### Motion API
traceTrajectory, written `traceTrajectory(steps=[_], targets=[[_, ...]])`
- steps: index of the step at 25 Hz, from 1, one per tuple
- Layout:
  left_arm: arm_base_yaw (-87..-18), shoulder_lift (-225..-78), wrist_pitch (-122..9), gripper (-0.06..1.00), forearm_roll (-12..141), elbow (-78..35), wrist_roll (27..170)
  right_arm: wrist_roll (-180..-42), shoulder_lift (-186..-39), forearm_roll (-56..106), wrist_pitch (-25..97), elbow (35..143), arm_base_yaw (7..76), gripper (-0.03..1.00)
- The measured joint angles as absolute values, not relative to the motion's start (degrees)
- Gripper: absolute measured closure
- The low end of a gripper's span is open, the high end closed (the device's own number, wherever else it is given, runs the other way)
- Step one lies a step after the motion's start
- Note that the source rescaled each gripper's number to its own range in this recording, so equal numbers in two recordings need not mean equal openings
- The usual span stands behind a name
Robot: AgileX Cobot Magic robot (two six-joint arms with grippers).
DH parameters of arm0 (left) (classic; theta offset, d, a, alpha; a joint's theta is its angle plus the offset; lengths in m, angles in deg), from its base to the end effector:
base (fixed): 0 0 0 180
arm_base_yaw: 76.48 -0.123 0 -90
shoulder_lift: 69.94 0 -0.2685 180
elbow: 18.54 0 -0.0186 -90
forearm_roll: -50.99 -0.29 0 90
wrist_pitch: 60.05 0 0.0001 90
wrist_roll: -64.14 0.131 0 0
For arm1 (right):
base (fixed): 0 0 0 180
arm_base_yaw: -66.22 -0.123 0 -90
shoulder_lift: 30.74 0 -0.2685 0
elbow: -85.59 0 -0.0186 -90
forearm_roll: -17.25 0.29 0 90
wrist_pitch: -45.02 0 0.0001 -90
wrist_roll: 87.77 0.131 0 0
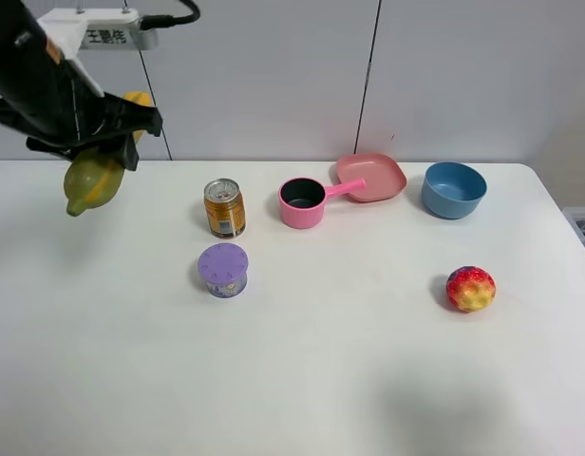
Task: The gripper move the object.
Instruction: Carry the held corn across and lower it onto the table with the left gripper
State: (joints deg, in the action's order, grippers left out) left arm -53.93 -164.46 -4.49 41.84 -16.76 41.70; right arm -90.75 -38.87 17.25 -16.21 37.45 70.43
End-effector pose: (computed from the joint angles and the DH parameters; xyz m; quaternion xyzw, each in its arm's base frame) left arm 0.3513 -0.1273 0.2631 0.0287 0.9669 -0.0236 0.2525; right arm 0.0810 -0.0060 0.2769 0.0092 0.8549 -0.0325 0.5178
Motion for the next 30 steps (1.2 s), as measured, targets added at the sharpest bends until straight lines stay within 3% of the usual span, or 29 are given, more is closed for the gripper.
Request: traceTrajectory(steps=[8,13,30], targets=[[-61.79,-163.99,-24.40,0.92,44.53,1.38,41.64,-90.75,-38.87,17.25,-16.21,37.45,70.43,-0.03],[-63.02,-164.46,-37.42,0.92,44.23,10.14,42.14,-90.75,-38.87,17.25,-16.21,37.45,70.43,-0.03],[-63.02,-182.81,-49.98,0.92,44.70,11.94,43.93,-90.75,-38.87,17.25,-16.21,37.45,70.43,-0.03]])
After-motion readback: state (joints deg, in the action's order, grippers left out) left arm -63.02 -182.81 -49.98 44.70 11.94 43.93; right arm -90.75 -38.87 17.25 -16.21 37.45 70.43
